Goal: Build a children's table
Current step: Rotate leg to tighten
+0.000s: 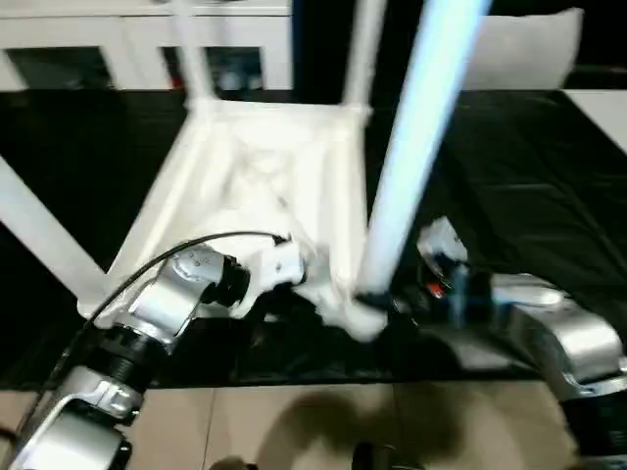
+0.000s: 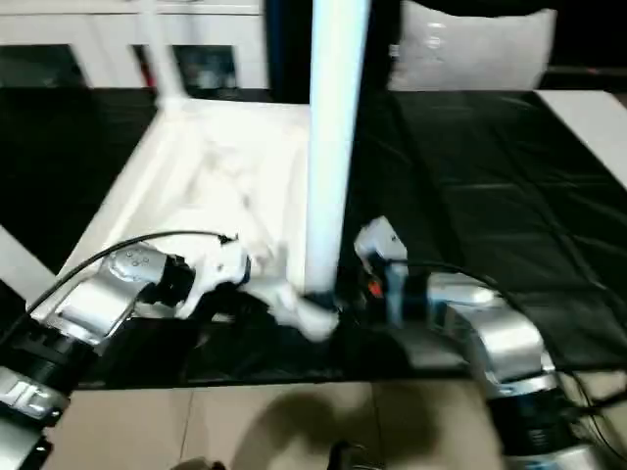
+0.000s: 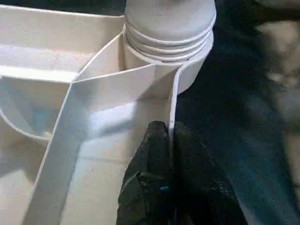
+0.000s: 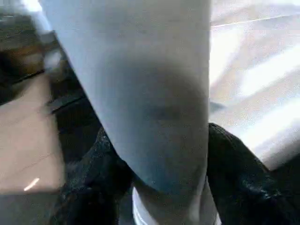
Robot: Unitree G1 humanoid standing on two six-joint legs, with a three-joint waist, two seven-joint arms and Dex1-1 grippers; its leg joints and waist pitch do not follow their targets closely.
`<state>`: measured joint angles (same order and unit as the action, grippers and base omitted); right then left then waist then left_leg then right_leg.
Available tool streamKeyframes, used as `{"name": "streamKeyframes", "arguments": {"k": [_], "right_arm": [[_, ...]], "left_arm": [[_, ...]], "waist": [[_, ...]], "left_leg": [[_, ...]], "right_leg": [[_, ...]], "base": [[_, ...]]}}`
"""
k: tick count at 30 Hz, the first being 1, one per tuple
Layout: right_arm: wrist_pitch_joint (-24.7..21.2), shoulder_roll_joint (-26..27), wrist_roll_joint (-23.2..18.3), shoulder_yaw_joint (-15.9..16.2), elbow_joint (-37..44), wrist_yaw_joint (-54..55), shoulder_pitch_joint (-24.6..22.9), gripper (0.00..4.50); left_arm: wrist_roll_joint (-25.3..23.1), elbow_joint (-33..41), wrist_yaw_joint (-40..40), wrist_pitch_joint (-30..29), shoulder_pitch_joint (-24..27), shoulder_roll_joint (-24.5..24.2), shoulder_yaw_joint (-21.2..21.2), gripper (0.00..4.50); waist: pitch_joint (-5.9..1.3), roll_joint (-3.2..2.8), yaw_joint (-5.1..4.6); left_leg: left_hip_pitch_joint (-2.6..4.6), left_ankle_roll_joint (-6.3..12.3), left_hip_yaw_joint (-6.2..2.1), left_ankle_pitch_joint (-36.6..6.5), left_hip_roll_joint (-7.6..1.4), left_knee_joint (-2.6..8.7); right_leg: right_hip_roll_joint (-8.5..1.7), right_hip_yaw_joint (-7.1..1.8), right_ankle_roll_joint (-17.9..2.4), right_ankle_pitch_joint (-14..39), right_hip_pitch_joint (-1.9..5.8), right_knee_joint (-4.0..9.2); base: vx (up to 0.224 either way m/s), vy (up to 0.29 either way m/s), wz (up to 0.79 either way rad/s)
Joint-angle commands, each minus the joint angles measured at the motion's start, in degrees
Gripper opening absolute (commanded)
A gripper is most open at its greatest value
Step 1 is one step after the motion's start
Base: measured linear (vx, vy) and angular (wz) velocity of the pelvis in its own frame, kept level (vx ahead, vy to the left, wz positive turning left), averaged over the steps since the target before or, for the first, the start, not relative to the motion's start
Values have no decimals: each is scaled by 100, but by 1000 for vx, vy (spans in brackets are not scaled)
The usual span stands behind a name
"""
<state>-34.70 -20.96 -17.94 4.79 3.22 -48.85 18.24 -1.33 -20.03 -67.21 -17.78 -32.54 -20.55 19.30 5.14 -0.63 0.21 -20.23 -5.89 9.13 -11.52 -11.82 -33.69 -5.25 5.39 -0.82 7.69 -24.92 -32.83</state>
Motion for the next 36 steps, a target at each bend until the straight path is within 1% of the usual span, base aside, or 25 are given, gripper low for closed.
{"name": "streamKeyframes", "arguments": {"k": [1,2,3,4,5,7,9,10,12,14,15,16,18,21,22,23,24,26,27,29,31,33,34,35,36], "right_arm": [[-405,487,304,-34,-290,1240,242,210],[-412,504,316,-39,-295,1276,248,208],[-524,815,454,-163,-401,1889,352,208],[-535,846,465,-175,-410,1952,362,207],[-536,952,492,-199,-444,2137,401,206],[-421,1212,842,-189,-544,2747,509,205],[-207,1337,912,-213,-625,2908,544,205],[-84,1359,876,-225,-630,2856,543,237],[-71,1367,882,-241,-594,2851,529,269],[-2,1271,801,-280,-419,2647,420,272],[56,1197,753,-312,-336,2572,360,297],[67,1079,652,-393,-270,2428,307,297],[129,933,572,-450,-229,2221,271,313],[323,626,456,-442,-192,1740,212,325],[415,304,337,-401,-163,1189,156,340],[415,304,337,-401,-163,1189,156,356],[579,-48,291,-314,-164,622,108,361],[660,-252,244,-274,-166,280,85,371],[701,-550,135,-221,-155,-238,58,384],[771,-725,86,-172,-186,-530,64,406],[916,-1049,130,-7,-307,-1023,111,415],[993,-1144,145,50,-350,-1170,128,438],[998,-1212,94,93,-384,-1360,164,443],[876,-1281,-67,123,-409,-1654,216,443],[737,-1343,-235,147,-430,-1943,265,418]], "left_arm": [[152,293,588,-447,-92,573,-4,0],[149,290,610,-456,-96,587,-9,0],[85,212,1003,-594,-177,835,-89,0],[78,205,1043,-607,-185,860,-98,0],[52,151,1241,-643,-229,978,-147,0],[3,96,1676,-769,-315,1249,-195,0],[-28,91,1826,-717,-328,1391,-173,0],[-71,114,1846,-656,-319,1417,-143,0],[-105,150,1847,-671,-305,1412,-135,0],[-137,203,1770,-615,-259,1275,-126,0],[-136,228,1719,-617,-236,1179,-121,0],[-148,229,1611,-512,-207,1059,-98,0],[-138,217,1494,-415,-178,952,-89,0],[-97,193,1268,-240,-129,786,-74,0],[-73,193,1000,-24,-73,623,-19,0],[-73,193,1000,-24,-73,623,-19,0],[-21,199,696,183,-20,472,52,0],[26,191,493,295,3,392,94,0],[69,175,205,407,31,262,166,0],[85,132,-11,581,32,168,244,0],[81,28,-407,889,30,3,390,0],[84,-3,-554,1020,34,-54,438,0],[88,-33,-724,1140,30,-122,493,0],[116,-39,-957,1223,28,-214,557,0],[144,-42,-1176,1293,26,-301,617,0]], "waist": [[-245,47,-5],[-255,59,-81],[-268,51,-143],[-278,34,-160],[-310,17,-182],[-313,31,-229],[-338,34,-228],[-348,31,-221],[-371,29,-195],[-410,20,-143],[-412,23,-116],[-442,31,-76],[-448,17,-54],[-433,17,-18],[-424,18,1],[-425,18,15],[-415,-3,40],[-415,24,60],[-413,14,71],[-406,29,103],[-423,20,169],[-434,16,218],[-432,45,209],[-438,40,227],[-447,31,250]], "left_leg": [[-86,145,-7,-1583,28,447],[-128,132,-28,-1572,44,440],[-150,161,-41,-1547,58,438],[-154,179,-44,-1494,55,437],[-143,238,-49,-1408,42,439],[-114,297,-16,-1325,31,431],[-125,384,2,-1175,39,422],[-125,447,14,-1068,27,420],[-125,577,27,-789,16,409],[-115,665,39,-571,6,390],[-118,699,44,-489,4,389],[-113,775,51,-322,5,372],[-120,924,47,-89,-4,359],[-104,978,61,-194,-13,358],[-96,965,67,-277,-17,361],[-91,976,65,-353,-17,362],[-75,924,70,-492,-31,371],[-78,861,67,-610,-34,372],[-66,859,68,-646,-40,375],[-44,840,76,-702,-56,379],[-27,796,73,-623,-70,378],[-21,798,72,-545,-73,369],[-31,807,83,-528,-70,368],[-29,816,76,-522,-67,366],[-33,861,72,-510,-71,363]], "right_leg": [[-197,-135,-292,3730,349,603],[-197,-112,-235,3744,375,598],[-198,-103,-188,3711,392,616],[-206,-99,-200,3630,397,620],[-207,-103,-283,3350,403,614],[-176,-128,-488,2931,353,595],[-186,-147,-630,2664,392,556],[-182,-160,-736,2409,396,531],[-176,-184,-971,1851,429,459],[-185,-199,-1146,1471,454,408],[-184,-204,-1173,1354,465,400],[-184,-215,-1261,1069,483,354],[-184,-216,-1418,672,495,296],[-187,-212,-1453,789,493,311],[-192,-217,-1420,937,489,328],[-191,-210,-1402,1022,493,339],[-192,-214,-1336,1258,479,356],[-201,-215,-1264,1442,489,368],[-200,-215,-1255,1483,479,372],[-199,-224,-1240,1590,457,389],[-208,-235,-1245,1563,448,366],[-207,-242,-1303,1386,448,328],[-201,-248,-1313,1342,452,326],[-208,-242,-1331,1327,457,316],[-212,-239,-1369,1273,474,295]], "base": [[0,0,0],[0,0,0],[0,0,0],[0,0,0],[0,0,0],[0,0,0],[0,0,0],[0,0,0],[0,0,0],[0,0,0],[0,0,0],[0,0,0],[0,0,0],[0,0,0],[0,0,0],[0,0,0],[0,0,0],[0,0,0],[0,0,0],[0,0,0],[0,0,0],[0,0,0],[0,0,0],[0,0,0],[0,0,0]]}}
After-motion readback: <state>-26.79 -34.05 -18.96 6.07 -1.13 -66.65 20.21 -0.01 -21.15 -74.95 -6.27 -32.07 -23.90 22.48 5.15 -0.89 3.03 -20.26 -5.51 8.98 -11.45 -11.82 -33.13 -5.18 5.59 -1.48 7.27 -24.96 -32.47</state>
